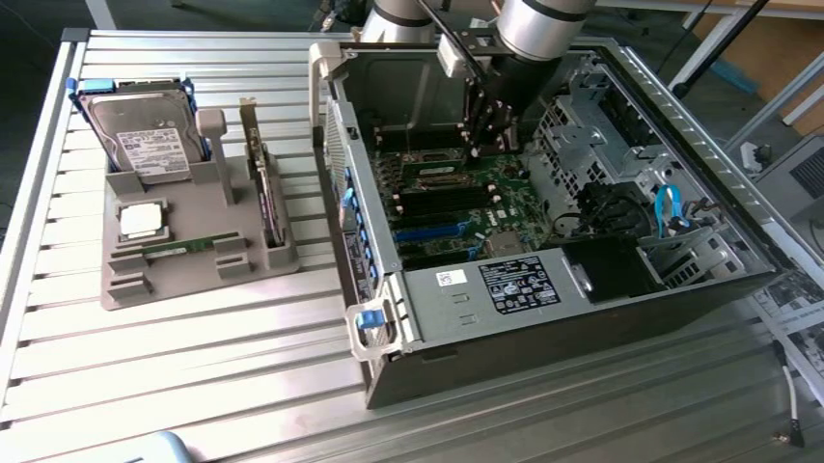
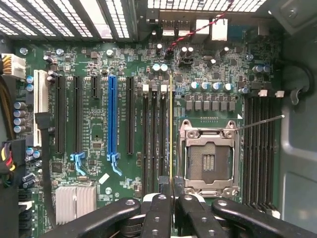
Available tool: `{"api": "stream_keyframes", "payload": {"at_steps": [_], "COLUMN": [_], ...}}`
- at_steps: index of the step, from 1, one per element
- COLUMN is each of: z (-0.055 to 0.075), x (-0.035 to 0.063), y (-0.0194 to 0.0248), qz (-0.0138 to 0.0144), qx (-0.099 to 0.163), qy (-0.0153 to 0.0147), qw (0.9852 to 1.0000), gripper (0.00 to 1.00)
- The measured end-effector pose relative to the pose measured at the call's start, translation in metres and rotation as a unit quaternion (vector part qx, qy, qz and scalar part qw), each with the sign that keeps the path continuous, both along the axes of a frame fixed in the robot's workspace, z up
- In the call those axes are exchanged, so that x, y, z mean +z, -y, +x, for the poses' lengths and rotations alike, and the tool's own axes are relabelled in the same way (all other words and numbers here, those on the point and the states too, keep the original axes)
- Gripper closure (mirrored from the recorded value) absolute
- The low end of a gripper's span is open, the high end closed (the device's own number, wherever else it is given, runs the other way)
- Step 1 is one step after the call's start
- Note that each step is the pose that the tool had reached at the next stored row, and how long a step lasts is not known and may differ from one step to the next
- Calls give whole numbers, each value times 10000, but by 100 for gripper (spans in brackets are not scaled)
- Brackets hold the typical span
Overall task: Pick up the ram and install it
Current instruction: 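Insert the ram into the slot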
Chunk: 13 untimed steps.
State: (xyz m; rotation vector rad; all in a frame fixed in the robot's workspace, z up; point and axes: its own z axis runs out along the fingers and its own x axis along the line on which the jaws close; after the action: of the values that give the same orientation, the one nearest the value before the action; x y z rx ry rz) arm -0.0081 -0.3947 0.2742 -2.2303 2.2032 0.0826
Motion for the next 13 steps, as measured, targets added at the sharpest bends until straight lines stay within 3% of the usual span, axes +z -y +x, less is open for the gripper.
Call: {"api": "stream_keyframes", "payload": {"at_steps": [13], "z": [50], "x": [-1], "y": [2], "qz": [-2], "qx": [0], "qy": [0], "qw": [10000], "gripper": [88]}}
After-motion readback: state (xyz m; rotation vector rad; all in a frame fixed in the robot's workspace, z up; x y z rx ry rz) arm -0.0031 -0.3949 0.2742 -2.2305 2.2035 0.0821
